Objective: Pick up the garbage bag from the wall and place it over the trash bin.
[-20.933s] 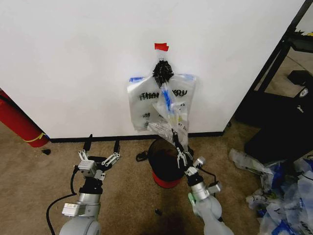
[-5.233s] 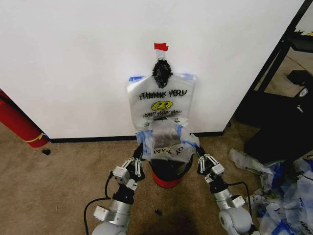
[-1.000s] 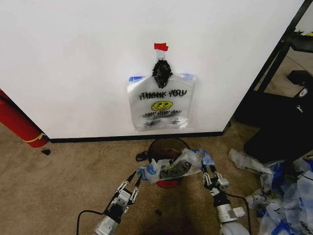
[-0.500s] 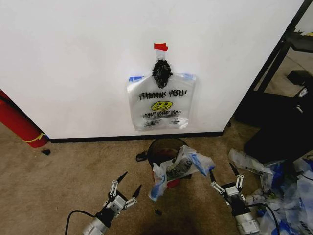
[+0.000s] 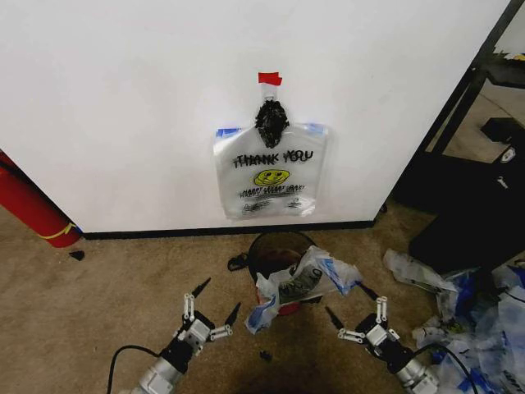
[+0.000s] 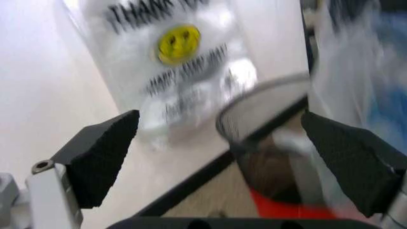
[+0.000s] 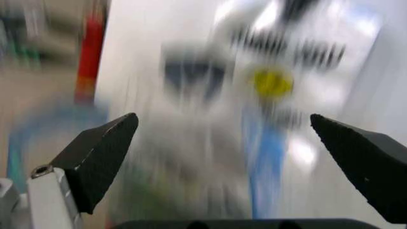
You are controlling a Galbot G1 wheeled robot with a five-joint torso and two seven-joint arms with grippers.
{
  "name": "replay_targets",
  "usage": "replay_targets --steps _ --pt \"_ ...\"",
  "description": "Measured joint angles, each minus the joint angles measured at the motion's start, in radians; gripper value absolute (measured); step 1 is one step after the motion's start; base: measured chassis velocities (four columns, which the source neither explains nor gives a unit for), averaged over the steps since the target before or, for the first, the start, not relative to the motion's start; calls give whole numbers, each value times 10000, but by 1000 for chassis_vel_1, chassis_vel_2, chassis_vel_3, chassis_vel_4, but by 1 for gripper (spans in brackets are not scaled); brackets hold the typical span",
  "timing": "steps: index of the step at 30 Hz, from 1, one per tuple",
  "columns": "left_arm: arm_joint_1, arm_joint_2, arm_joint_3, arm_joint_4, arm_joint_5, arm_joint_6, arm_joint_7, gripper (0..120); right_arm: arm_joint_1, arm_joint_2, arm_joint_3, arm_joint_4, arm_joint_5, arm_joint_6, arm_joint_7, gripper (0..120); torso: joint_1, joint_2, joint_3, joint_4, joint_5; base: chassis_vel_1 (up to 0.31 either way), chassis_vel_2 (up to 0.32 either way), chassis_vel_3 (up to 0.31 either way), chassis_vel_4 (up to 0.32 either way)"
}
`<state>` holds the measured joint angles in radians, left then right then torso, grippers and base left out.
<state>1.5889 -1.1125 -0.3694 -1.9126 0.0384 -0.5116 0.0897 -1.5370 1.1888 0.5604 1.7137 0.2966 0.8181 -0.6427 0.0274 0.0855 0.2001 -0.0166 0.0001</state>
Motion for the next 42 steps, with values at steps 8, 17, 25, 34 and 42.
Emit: replay_targets --steps 8,17,25,34,42 --pt "-1600 1142 853 -683 -3877 2589 -234 100 901 437 -563 2104 1452 -1631 2902 100 1 0 1 2 -6 0 0 0 0" --pt "-4132 2250 2527 118 -5980 4787 -72 100 1235 609 -575 3603 2353 -3728 5864 100 2 1 1 1 -7 0 0 0 0" --pt "-8745 2169 5451 2156 -7079 7451 -641 100 1513 1815 -173 4415 757 -4696 8592 100 2 0 0 -1 -1 0 0 0 0" --pt "-10473 1632 6812 2807 -8653 10507 -1188 98 984 2012 607 4705 644 -4615 8718 100 1 0 -1 2 0 0 0 0 0" --pt "-11487 990 8055 3665 -7783 11018 -1556 94 524 2185 671 4917 357 -4407 8712 100 1 0 0 -1 0 0 0 0 0"
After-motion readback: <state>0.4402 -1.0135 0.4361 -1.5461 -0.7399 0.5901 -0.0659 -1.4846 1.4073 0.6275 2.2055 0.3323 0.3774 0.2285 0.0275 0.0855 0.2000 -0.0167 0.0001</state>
